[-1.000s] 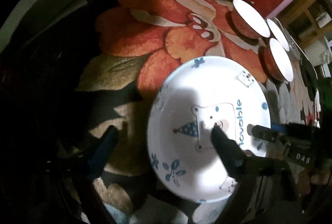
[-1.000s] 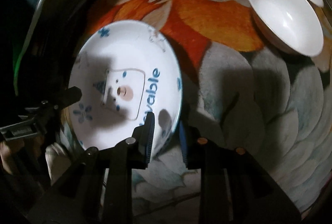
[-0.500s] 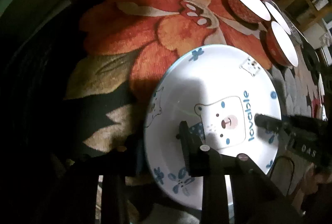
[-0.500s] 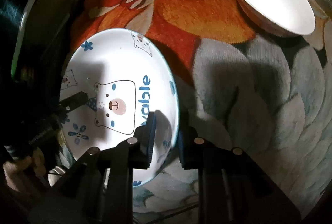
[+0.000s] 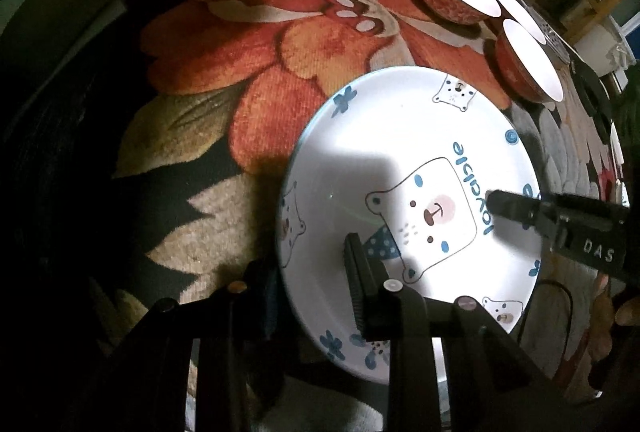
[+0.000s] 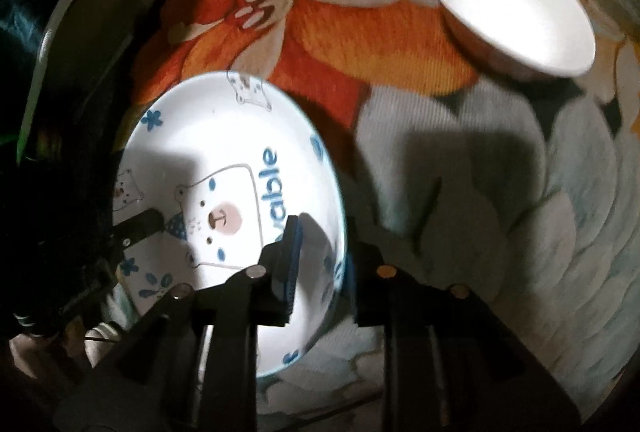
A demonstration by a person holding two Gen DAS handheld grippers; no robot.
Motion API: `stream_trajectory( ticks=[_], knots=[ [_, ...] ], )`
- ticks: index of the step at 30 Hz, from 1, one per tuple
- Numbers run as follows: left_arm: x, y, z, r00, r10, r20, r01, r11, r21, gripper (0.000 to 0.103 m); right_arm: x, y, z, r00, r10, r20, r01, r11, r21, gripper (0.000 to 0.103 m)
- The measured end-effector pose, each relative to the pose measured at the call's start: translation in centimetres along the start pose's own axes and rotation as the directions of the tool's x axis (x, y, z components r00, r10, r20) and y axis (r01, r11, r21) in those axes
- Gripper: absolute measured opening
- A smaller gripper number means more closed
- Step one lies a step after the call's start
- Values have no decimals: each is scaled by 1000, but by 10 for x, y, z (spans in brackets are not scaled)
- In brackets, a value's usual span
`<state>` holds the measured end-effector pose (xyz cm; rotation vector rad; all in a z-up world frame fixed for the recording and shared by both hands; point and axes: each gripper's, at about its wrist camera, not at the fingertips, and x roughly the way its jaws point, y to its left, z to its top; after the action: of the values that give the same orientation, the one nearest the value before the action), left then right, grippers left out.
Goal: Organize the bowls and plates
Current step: 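Lift and carry the bear plate with both tools toward the plate stack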
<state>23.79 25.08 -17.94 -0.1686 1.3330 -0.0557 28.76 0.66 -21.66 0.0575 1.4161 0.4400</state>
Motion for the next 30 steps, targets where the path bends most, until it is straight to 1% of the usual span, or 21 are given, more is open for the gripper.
stream_trajectory(
  ticks=[2, 4, 9, 13, 14, 17, 24, 30],
  knots=[
    [-1, -1, 0, 1000, 6, -4, -5, 1000, 11, 29, 1, 1, 0, 1000, 6, -1, -6, 1000, -4, 25],
    [-1, -4, -1, 1000, 7, -3, -7, 1000, 16, 28, 0, 0, 1, 1000, 12, -8, -12, 1000, 3, 22],
    [-7, -13, -9, 1000, -17, 16, 17, 1000, 22, 28, -9, -4, -1, 1000, 19, -18, -20, 999, -32, 21],
    [-21, -23, -10, 998, -40, 43, 39, 999, 23, 28, -32, -7, -3, 1000, 11, -28, -13, 997, -77, 21],
    [-24, -27, -9, 998, -46, 49, 45, 999, 24, 28, -25, 0, 6, 1000, 7, -30, -10, 996, -83, 21],
    [-38, -41, -3, 996, -63, 71, 61, 998, 32, 28, -44, -3, 14, 1000, -6, -28, 4, 995, -99, 21],
    [-70, -84, 15, 989, -95, 114, 90, 995, 50, 28, -94, -20, 30, 999, -34, 5, 34, 997, -70, 21],
    [-91, -123, 23, 987, -118, 112, 108, 990, 93, 28, -132, -40, 22, 999, -48, 23, 48, 999, -19, 20]
  ],
)
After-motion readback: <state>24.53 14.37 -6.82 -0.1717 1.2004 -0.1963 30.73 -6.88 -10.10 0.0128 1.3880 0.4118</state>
